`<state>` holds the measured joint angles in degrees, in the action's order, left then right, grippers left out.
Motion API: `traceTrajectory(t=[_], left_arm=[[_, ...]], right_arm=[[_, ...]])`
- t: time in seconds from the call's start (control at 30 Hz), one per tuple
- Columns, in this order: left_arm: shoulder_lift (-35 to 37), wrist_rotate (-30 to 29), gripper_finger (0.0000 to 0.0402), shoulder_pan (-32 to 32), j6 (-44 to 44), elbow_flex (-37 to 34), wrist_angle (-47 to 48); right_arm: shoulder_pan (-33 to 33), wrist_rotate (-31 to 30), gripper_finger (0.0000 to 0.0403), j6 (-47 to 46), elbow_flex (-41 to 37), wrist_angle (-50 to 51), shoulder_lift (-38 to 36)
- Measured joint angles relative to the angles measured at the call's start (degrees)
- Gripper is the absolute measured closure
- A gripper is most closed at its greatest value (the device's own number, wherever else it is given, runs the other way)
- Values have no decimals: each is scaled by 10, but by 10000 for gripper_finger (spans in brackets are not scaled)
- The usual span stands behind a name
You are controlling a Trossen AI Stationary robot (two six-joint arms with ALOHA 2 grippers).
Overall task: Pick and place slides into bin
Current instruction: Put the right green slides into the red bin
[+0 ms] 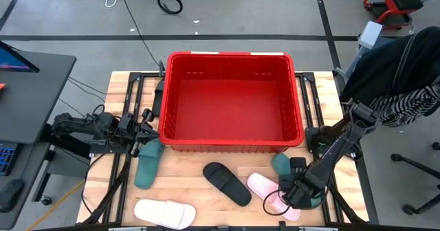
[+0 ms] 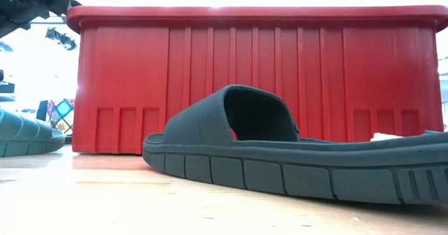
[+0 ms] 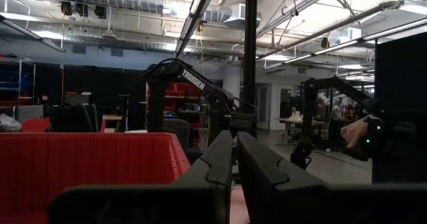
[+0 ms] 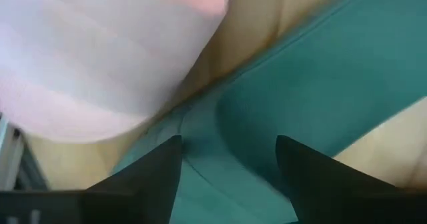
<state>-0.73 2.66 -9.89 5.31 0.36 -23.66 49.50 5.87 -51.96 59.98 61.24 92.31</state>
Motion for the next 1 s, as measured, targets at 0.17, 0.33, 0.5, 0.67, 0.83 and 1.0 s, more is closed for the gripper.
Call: traceTrajectory(t=[0.17, 0.33, 0.5, 0.67, 0.83, 1.0], left_arm=[[0, 0, 378, 0, 0, 0, 0], [0, 0, 370, 0, 0, 0, 0], [0, 0, 367, 0, 0, 0, -1], [0, 0, 373, 0, 0, 0, 0], [0, 0, 378, 0, 1, 0, 0], [0, 0, 374, 0, 1, 0, 0]], right_arm=[[-1, 76, 160, -7, -1, -14, 0], [-2, 92, 173, 26, 8, -30, 0], [-7, 136, 199, 49, 8, -30, 0], [-6, 186, 231, 78, 5, -31, 0], [-2, 201, 260, 170, -14, -30, 0], [-2, 203, 311, 203, -23, -31, 0]])
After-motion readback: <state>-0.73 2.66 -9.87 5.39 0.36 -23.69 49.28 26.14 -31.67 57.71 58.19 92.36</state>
